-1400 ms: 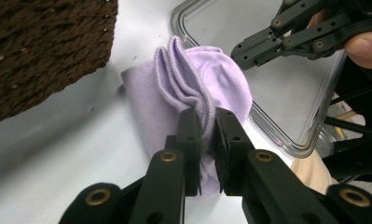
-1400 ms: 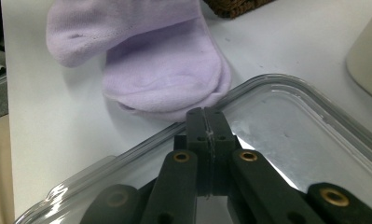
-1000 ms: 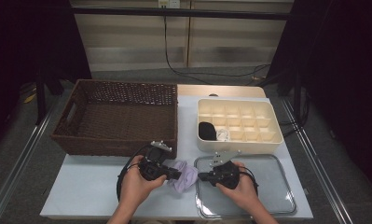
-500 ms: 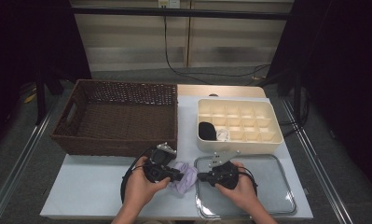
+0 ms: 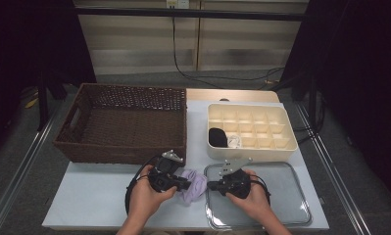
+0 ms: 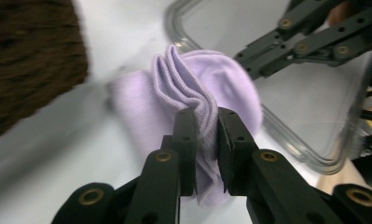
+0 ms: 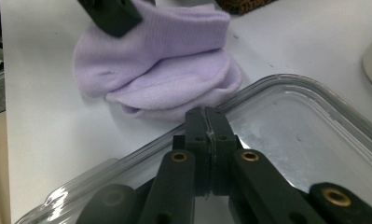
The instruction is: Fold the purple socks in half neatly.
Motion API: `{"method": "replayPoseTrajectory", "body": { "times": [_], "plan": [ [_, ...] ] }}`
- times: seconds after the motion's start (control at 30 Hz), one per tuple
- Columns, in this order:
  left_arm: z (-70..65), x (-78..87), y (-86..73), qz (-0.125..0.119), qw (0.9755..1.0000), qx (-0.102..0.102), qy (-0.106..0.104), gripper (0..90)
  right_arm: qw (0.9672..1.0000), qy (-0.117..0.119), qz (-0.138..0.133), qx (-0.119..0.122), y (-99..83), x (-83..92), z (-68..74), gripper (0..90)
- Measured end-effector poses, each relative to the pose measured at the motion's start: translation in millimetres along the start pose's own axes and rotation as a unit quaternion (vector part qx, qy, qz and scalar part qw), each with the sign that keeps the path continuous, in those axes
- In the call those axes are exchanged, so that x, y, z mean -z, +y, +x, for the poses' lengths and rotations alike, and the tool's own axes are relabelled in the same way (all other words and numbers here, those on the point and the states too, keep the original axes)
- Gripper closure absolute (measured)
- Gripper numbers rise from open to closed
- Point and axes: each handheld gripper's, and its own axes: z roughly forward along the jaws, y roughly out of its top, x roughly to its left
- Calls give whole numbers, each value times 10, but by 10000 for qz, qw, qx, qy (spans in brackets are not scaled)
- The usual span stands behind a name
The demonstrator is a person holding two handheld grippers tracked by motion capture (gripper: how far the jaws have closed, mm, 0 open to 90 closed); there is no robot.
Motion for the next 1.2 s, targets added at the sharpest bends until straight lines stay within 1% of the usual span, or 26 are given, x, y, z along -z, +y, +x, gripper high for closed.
{"method": "replayPoseTrajectory", "body": {
  "times": [0.07, 0.13, 0.23, 0.27, 0.33, 0.4, 0.43, 0.47, 0.53, 0.57, 0.6, 0.7, 0.73, 0.77, 0.8, 0.83, 0.9, 0.93, 0.97, 1.0, 1.03, 1.07, 1.1, 1.13, 1.17, 1.2],
  "plan": [
    [-22, -26, 19, -11, 10000, 9, -19, 777, 10000, 2, -4, -5, -2, 1, 0, 896],
    [-43, -48, 39, -18, 10000, -27, 20, 712, 10000, -5, 4, 4, -3, 3, -3, 894],
    [-63, -43, 58, -12, 10000, -72, -65, 694, 10000, -1, 5, 20, -5, 6, -3, 891],
    [-71, -38, 61, -69, 9999, -43, -101, 680, 10000, 2, 2, 22, -6, 6, -4, 891],
    [-63, -15, 67, -103, 9999, -60, -93, 668, 10000, -4, 5, 26, -6, 7, -5, 891],
    [-55, 11, 74, -123, 9999, -22, -71, 669, 10000, -4, 1, 29, -6, 6, -7, 891],
    [-47, 28, 79, -112, 9999, -70, -44, 669, 10000, -7, -1, 32, -6, 6, -7, 891],
    [-47, 37, 84, -130, 9999, -66, -60, 669, 10000, -4, 8, 24, -5, 8, -3, 891],
    [-41, 61, 100, -197, 9998, -3, -47, 669, 10000, -10, -6, 46, -8, 8, -8, 891],
    [-22, 74, 110, -198, 9998, -17, -85, 669, 10000, -6, -2, 36, -10, 9, -9, 891],
    [-6, 88, 121, -170, 9998, -19, -46, 674, 10000, 0, 3, 36, -11, 9, -12, 891],
    [38, 118, 138, -266, 9996, 59, 7, 675, 10000, -1, 5, 35, -10, 10, -12, 892],
    [50, 130, 139, -249, 9996, 74, 70, 680, 10000, 1, 1, 35, -11, 9, -12, 891],
    [68, 140, 138, -233, 9997, 80, 74, 688, 10000, 3, -1, 30, -11, 9, -13, 891],
    [85, 150, 131, -273, 9995, 154, 94, 694, 10000, 6, -3, 30, -11, 8, -13, 891],
    [105, 161, 126, -272, 9994, 176, 142, 698, 10000, 10, -5, 28, -11, 7, -15, 891],
    [144, 170, 111, -282, 9992, 257, 130, 704, 10000, 13, -5, 33, -10, 6, -14, 891],
    [154, 171, 106, -266, 9992, 254, 162, 704, 10000, 16, -3, 33, -10, 6, -14, 890],
    [163, 182, 102, -250, 9991, 245, 246, 703, 10000, 16, -2, 33, -9, 6, -14, 891],
    [181, 204, 99, -291, 9989, 259, 241, 701, 10000, 14, -7, 30, -9, 6, -14, 891],
    [195, 224, 94, -330, 9986, 330, 247, 700, 10000, 18, -3, 33, -10, 6, -15, 890],
    [211, 243, 89, -328, 9984, 331, 322, 703, 10000, 18, -5, 32, -10, 6, -15, 891],
    [224, 255, 80, -339, 9982, 361, 352, 707, 10000, 14, -4, 35, -9, 6, -15, 891],
    [246, 266, 68, -307, 9982, 379, 338, 710, 10000, 15, -2, 29, -9, 6, -14, 891],
    [270, 276, 47, -308, 9979, 436, 376, 710, 10000, 10, -3, 15, -8, 6, -11, 891],
    [287, 277, 30, -289, 9978, 454, 375, 729, 10000, 10, -5, 15, -7, 5, -10, 891]
  ]
}}
